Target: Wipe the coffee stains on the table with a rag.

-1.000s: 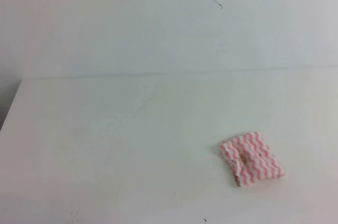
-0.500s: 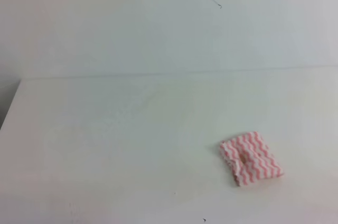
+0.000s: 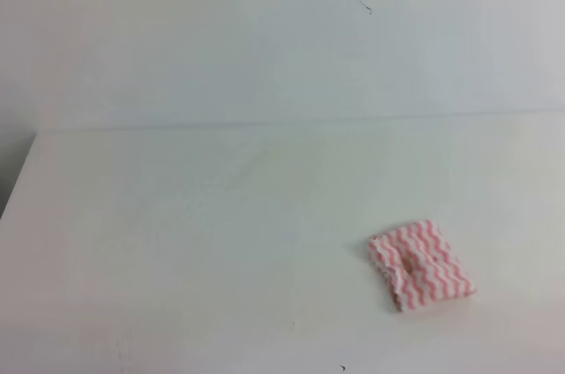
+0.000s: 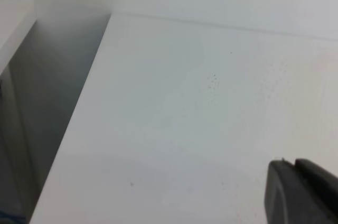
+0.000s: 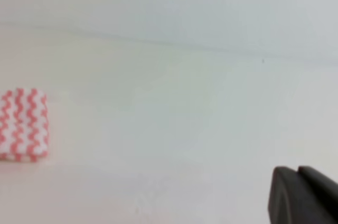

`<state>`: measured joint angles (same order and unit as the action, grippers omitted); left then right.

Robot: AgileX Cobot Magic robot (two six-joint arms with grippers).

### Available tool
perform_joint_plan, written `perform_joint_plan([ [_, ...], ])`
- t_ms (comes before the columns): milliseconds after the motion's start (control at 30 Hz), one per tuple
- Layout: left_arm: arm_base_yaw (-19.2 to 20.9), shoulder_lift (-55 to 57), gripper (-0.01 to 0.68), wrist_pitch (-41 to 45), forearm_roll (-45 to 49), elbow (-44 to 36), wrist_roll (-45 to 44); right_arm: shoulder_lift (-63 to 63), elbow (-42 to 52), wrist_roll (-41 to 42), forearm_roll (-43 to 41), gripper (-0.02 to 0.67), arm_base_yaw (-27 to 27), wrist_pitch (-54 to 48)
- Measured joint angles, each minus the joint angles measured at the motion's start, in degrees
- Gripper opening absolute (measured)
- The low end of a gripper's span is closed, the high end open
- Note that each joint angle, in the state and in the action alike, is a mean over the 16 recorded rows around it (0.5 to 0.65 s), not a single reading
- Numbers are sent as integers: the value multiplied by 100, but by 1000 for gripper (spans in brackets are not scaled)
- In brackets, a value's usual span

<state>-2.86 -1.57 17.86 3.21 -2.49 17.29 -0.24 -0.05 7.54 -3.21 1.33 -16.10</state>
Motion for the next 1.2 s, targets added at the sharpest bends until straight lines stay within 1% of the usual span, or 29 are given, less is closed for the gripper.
perform_joint_plan([
  [233,0,0,0,0,0,0,0,-18,53,-2,-9,0,173,-114],
  [933,0,0,0,0,0,0,0,-18,55,-11,-14,0,178,-96],
  [1200,0,0,0,0,-1,0,0,-18,52,-373,101,0,178,-161],
])
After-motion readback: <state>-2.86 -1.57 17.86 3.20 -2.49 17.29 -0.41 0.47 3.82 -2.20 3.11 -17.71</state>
